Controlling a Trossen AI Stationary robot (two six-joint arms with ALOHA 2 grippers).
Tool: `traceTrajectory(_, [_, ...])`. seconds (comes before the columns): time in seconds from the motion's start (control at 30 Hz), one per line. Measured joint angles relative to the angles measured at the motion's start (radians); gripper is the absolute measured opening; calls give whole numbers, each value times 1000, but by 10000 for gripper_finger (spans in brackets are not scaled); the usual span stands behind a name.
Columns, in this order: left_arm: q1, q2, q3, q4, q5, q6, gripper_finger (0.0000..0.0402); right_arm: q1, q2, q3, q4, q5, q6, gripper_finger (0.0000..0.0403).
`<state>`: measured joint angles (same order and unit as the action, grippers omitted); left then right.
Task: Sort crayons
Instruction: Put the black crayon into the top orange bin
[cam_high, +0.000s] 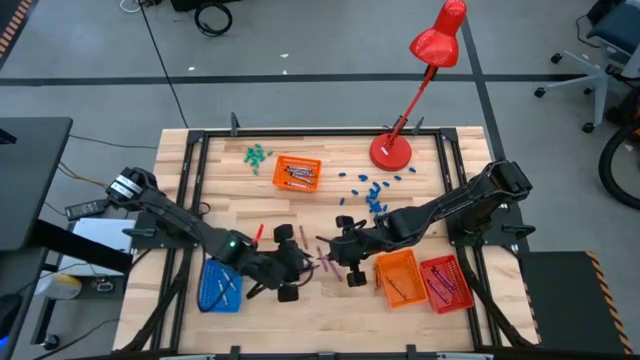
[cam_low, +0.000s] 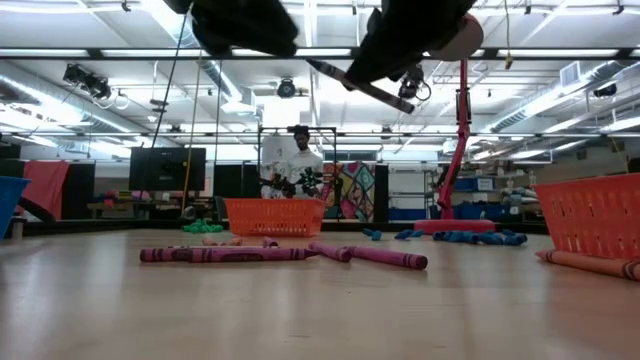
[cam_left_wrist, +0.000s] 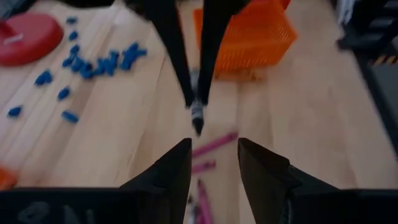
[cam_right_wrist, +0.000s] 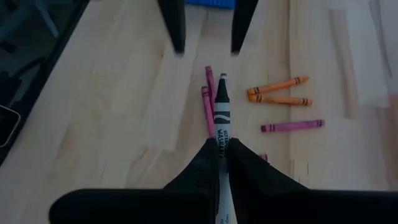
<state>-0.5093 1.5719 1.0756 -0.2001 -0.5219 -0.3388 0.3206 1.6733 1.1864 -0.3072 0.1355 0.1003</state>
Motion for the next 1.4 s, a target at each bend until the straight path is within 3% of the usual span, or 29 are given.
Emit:
traceTrajectory(0.1, [17,0,-39,92,-1,39,142,0,0,6,0,1,-10,29])
traceTrajectory(0.43, [65,13,-43,129,-7,41,142,0,0,6,2,2,-13,29])
traceTrajectory(1.2, [65,51,-43,186,12,68,141,0,0,6,42,30,23,29])
traceTrajectory(1.4, [69,50,-43,178,12,66,98,0,0,6,44,30,31,29])
